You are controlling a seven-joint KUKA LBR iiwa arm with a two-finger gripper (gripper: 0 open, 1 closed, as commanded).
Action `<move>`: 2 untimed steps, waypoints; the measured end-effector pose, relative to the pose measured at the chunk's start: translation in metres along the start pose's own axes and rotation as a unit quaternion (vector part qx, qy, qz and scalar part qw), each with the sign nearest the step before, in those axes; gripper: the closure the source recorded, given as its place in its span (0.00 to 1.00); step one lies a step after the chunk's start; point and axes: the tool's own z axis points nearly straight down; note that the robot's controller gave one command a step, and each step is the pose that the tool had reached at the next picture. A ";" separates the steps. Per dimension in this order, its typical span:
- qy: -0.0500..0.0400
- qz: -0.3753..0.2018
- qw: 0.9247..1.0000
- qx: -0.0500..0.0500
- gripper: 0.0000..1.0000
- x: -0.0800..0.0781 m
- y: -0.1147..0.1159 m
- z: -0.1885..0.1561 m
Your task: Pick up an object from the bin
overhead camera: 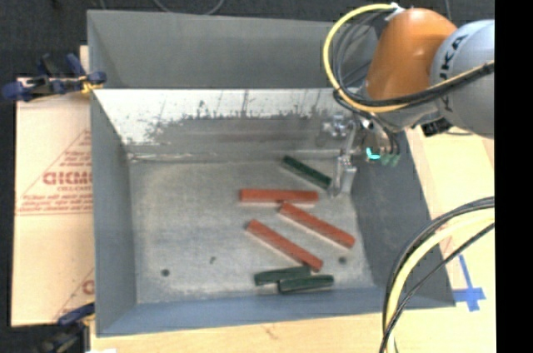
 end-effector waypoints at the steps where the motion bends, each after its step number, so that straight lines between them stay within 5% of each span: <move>1: -0.002 0.005 1.000 -0.001 0.00 0.015 0.026 0.070; 2: -0.006 0.005 1.000 0.001 1.00 0.012 0.024 0.065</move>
Offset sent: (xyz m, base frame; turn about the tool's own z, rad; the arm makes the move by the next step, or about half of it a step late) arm -0.0146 0.0259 -0.0685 0.0118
